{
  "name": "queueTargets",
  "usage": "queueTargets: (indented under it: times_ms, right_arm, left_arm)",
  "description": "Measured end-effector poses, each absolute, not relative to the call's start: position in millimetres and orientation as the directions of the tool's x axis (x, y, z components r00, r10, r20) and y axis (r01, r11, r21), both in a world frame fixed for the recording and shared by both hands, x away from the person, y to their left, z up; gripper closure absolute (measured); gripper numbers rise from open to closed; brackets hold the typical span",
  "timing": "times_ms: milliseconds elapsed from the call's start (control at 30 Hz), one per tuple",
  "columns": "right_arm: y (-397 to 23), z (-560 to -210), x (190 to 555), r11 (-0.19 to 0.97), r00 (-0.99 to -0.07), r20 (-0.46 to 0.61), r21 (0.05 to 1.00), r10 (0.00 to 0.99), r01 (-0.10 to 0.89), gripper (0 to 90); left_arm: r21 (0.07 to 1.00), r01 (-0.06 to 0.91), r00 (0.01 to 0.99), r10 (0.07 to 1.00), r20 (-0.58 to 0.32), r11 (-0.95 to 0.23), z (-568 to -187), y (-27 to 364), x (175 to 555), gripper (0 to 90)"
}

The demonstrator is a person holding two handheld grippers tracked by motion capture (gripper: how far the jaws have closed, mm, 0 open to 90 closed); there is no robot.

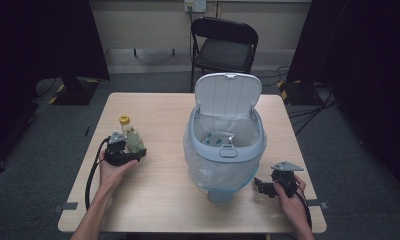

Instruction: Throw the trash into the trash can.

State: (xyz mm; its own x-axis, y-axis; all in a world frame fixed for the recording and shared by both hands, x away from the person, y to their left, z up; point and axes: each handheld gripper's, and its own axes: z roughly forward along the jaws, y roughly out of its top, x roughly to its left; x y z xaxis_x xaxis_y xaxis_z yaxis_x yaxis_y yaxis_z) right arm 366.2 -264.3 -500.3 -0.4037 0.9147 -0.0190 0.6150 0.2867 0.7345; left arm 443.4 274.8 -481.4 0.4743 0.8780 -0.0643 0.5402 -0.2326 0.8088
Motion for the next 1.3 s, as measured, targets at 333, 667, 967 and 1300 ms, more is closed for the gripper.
queueTargets:
  times_ms: [333, 667, 967, 1300]
  right_arm:
    - [-264, -500, 366, 0.287, -0.404, -0.019, 0.735, 0.915, 0.615, 11.3]
    - [-264, -500, 366, 0.288, -0.406, -0.019, 0.735, 0.914, 0.614, 11.3]
    - [-264, -500, 366, 0.288, -0.406, -0.019, 0.735, 0.914, 0.614, 11.3]
    - [-265, -500, 367, 0.291, -0.410, -0.019, 0.734, 0.912, 0.613, 11.3]
  left_arm:
    - [0.811, 0.536, 0.472, 0.880, -0.059, -0.233, -480, 275, 440, 28.2]
    - [0.819, 0.548, 0.454, 0.883, -0.118, -0.172, -479, 280, 438, 28.3]
    - [0.854, 0.509, 0.468, 0.866, -0.172, -0.105, -459, 281, 430, 28.3]
    - [0.894, 0.445, 0.489, 0.852, -0.188, -0.059, -430, 286, 416, 28.3]
